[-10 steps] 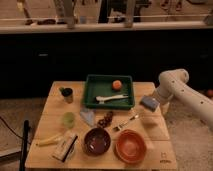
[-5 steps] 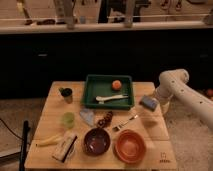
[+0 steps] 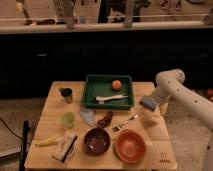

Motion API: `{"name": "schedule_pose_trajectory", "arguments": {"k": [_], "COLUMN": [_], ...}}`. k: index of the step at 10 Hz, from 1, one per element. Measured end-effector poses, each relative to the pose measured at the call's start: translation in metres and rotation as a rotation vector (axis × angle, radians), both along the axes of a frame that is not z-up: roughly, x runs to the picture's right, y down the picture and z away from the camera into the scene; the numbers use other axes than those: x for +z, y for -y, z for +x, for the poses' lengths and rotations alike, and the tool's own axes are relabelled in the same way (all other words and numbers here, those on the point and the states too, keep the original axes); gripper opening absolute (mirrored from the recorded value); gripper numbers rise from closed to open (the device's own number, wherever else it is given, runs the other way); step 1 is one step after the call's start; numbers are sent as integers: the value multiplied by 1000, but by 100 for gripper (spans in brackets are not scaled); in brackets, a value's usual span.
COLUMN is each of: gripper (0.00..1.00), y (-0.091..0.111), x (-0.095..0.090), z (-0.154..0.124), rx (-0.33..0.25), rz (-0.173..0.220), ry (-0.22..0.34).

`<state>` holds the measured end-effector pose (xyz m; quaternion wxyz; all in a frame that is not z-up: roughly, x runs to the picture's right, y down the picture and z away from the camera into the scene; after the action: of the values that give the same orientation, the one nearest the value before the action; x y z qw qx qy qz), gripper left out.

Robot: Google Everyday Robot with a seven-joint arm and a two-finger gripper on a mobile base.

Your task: Place sponge in red bowl

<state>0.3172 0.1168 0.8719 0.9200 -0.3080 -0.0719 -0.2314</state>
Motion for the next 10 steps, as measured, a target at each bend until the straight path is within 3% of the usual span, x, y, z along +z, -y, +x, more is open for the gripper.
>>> {"name": "schedule_pose_trajectory", "arguments": {"k": [2, 5, 7, 10], "gripper": [80, 80, 80, 80], "y": [0, 2, 4, 5], "x": [5, 7, 11, 17], "z": [-2, 3, 6, 15], "rx": [93, 250, 366, 473], "rz": [-31, -26, -3, 18], "ry": [-110, -224, -268, -286]}}
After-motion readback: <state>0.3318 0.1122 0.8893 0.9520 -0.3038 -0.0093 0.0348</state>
